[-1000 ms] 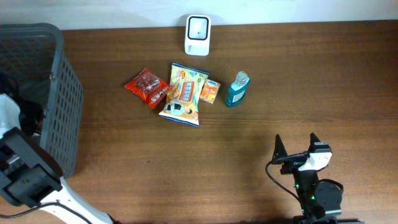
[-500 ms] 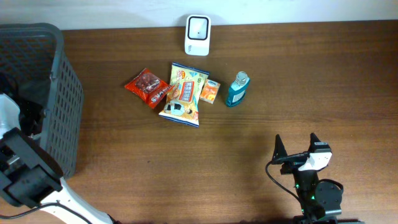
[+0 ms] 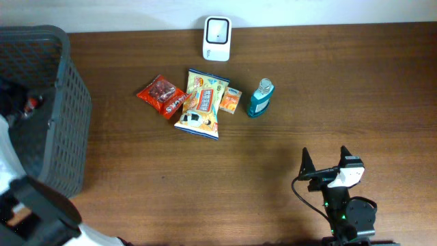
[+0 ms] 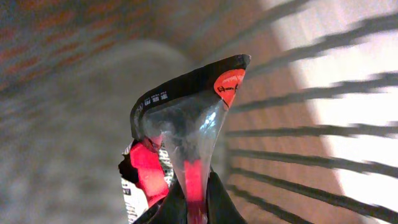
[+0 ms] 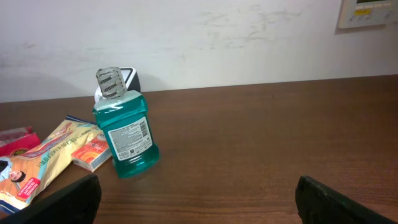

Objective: Scan the item barcode
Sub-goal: 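Lift the black-and-red packet out of the basket toward the snack pile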

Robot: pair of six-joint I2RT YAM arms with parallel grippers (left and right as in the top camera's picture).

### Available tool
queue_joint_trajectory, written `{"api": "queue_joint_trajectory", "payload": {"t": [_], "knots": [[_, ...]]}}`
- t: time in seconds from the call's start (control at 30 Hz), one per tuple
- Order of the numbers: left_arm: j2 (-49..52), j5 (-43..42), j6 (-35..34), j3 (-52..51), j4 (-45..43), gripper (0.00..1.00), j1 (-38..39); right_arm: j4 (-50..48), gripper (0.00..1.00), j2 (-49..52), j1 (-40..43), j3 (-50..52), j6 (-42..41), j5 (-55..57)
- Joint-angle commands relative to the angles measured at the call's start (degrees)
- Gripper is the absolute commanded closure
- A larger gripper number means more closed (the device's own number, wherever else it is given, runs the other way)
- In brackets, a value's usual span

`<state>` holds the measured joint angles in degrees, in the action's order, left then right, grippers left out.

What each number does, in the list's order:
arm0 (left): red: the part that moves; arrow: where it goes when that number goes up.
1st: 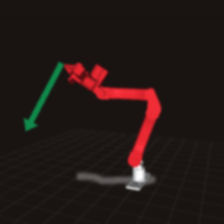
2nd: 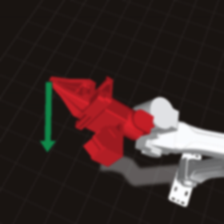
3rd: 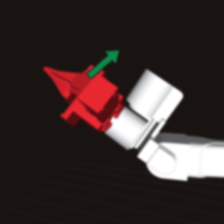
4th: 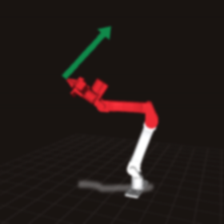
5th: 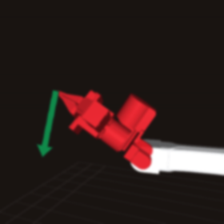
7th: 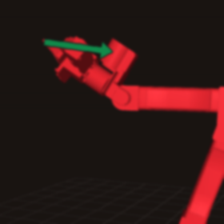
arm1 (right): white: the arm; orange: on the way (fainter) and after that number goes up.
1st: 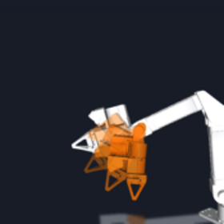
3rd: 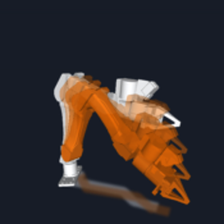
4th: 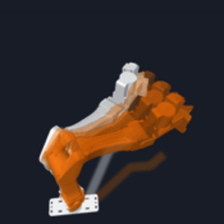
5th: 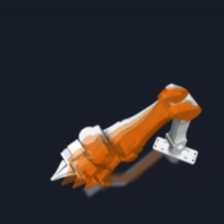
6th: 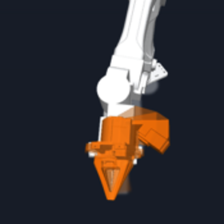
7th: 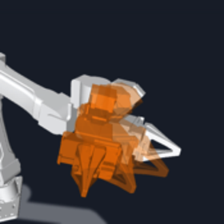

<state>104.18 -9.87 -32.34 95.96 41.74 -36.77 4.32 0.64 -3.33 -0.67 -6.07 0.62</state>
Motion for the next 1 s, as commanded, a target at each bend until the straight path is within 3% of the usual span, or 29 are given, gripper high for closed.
{"api": "queue_joint_trajectory", "payload": {"t": [0.0, 0.23, 0.43, 0.57, 0.73, 0.97], "knots": [[-9.84, -13.11, -1.9, 1.51, -4.13, 1.0, -0.09, 0.37, 0.01, -0.28, 0.46, 0.35, -0.42, 0.28], [-21.55, -25.81, -5.42, 1.51, -8.02, 1.0, 2.14, 0.37, 0.01, -0.28, 0.46, 0.35, -0.42, 0.28], [-23.8, -26.77, -5.4, 1.46, -5.79, 1.0, 12.66, 0.39, 0.01, -0.28, 0.46, 0.35, -0.39, 0.28], [-21.81, -22.51, -5.38, 1.46, -2.8, 1.0, 24.46, 0.37, 0.01, -0.28, 0.46, 0.35, -0.42, 0.28], [-15.82, -11.32, -5.33, 1.46, 0.42, 1.0, 39.95, 0.39, 0.01, -0.28, 0.46, 0.35, -0.39, 0.28], [-5.7, -6.25, -3.98, 1.46, 0.98, 1.0, 52.37, 0.37, 0.01, -0.28, 0.46, 0.35, -0.42, 0.28]]}}
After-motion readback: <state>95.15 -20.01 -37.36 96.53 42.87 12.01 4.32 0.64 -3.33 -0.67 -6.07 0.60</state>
